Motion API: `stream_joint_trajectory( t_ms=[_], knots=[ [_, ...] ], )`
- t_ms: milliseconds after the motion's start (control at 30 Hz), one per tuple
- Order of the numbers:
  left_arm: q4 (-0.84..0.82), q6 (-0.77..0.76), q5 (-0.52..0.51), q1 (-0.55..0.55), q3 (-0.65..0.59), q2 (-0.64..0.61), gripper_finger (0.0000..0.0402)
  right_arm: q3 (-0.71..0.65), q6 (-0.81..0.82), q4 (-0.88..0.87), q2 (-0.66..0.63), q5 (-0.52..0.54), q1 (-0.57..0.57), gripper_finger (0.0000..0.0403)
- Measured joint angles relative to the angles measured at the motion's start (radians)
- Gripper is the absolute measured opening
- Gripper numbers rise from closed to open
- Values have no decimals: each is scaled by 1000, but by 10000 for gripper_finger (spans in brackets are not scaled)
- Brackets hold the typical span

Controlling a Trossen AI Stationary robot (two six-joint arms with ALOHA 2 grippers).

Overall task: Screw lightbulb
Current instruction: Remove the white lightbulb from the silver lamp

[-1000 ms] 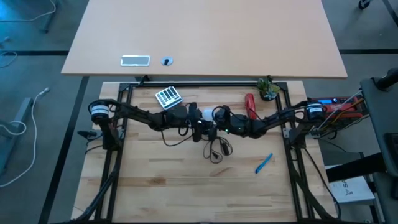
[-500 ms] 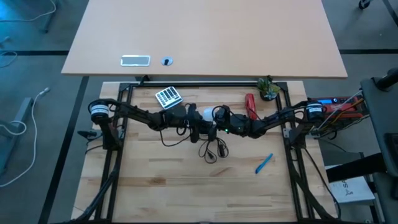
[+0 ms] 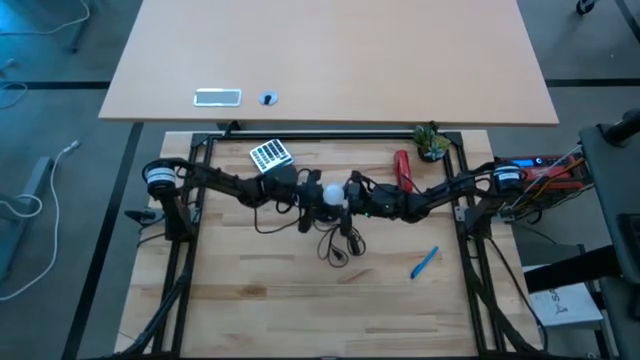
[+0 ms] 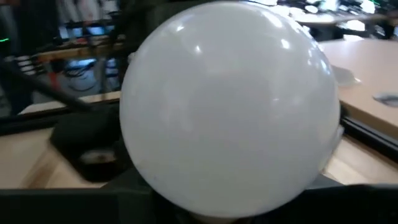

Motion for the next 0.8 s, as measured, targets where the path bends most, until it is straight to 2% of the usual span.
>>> stream_joint_trajectory(
  t_ms=[400, 533, 733, 800],
  knots=[
    [7, -39, 364, 30, 3, -32, 158, 32, -173, 18, 1, -282, -5, 152],
    [8, -61, 417, 30, 6, -31, 158, 54, -181, -2, 2, -344, -14, 152],
    [-1, -69, 435, 30, 3, -31, 158, 93, -150, -97, 2, -354, -18, 152],
    [-1, -74, 442, 30, 2, -34, 158, 99, -127, -102, 2, -358, -17, 173]
  ],
)
